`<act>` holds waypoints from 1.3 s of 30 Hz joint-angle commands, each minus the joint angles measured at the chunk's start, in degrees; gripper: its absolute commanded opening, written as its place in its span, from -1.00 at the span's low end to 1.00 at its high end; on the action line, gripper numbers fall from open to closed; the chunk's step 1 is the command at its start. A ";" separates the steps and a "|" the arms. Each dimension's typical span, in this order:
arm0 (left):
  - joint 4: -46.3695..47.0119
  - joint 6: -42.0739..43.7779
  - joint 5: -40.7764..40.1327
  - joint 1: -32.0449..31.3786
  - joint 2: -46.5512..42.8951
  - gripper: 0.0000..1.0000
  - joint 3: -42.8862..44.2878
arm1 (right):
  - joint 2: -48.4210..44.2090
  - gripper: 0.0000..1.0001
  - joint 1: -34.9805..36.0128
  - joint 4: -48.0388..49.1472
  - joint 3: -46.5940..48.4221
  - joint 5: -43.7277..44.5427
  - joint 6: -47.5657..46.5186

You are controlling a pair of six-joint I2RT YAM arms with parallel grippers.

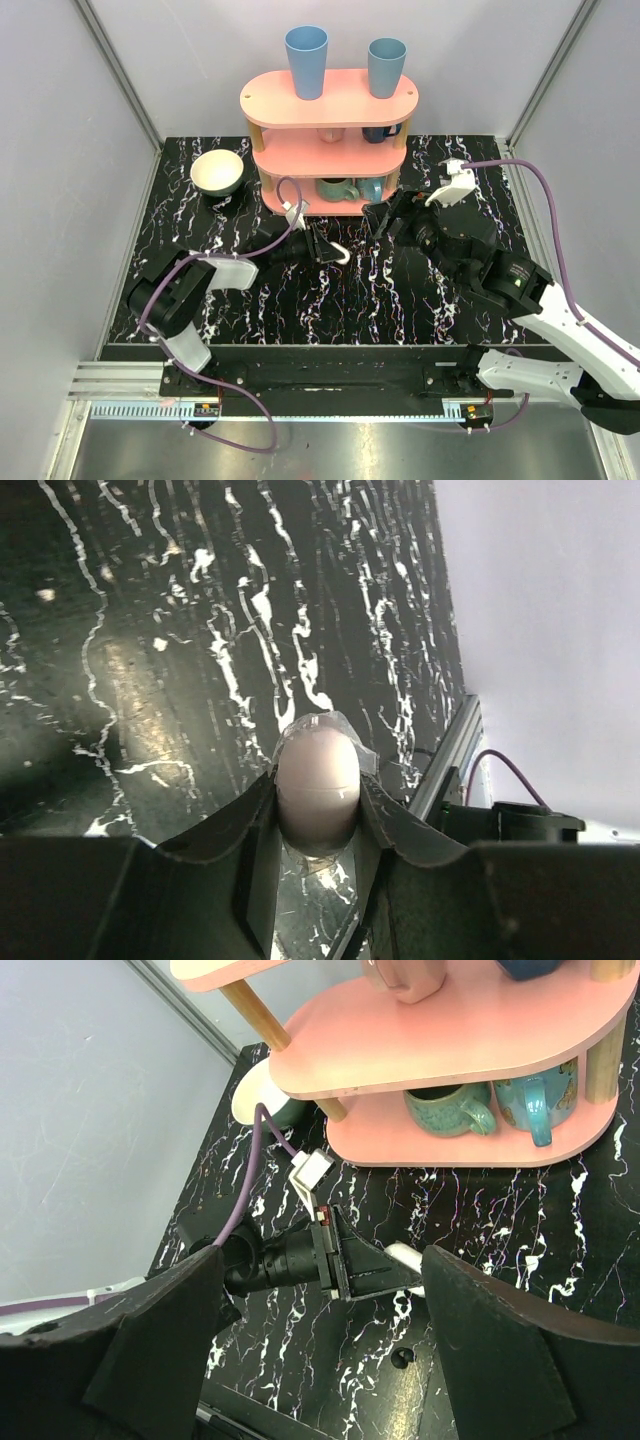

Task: Insert the wireless bluetooth earbuds into the charging case
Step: Place the charging case with the earbuds at the center of the board.

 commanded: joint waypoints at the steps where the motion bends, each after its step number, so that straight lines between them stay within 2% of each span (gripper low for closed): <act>1: 2.38 0.64 -2.18 1.13 2.20 -0.92 1.07 | -0.58 0.75 -0.32 1.11 -0.25 1.46 0.80; 8: 11.50 -2.52 1.15 4.73 9.93 -0.86 0.45 | -0.14 0.75 -0.49 1.20 -0.77 2.08 1.51; 13: 11.52 -2.09 3.88 6.40 11.96 -0.85 0.80 | 1.26 0.77 -0.75 0.85 0.10 1.12 1.86; 20: 6.78 -0.07 3.44 7.46 11.61 -0.71 0.72 | 4.08 0.80 -1.81 -0.38 1.86 -1.52 2.12; 22: 4.68 0.72 2.39 7.99 11.44 -0.61 0.80 | 4.26 0.81 -1.98 -0.38 1.87 -2.57 1.95; 32: -10.35 9.16 -2.62 9.39 6.17 -0.35 3.00 | 5.04 0.82 -4.00 0.06 1.34 -4.95 2.91; 39: -13.53 11.19 -3.68 10.10 4.58 -0.13 3.62 | 5.66 0.85 -6.46 0.32 1.34 -7.23 1.69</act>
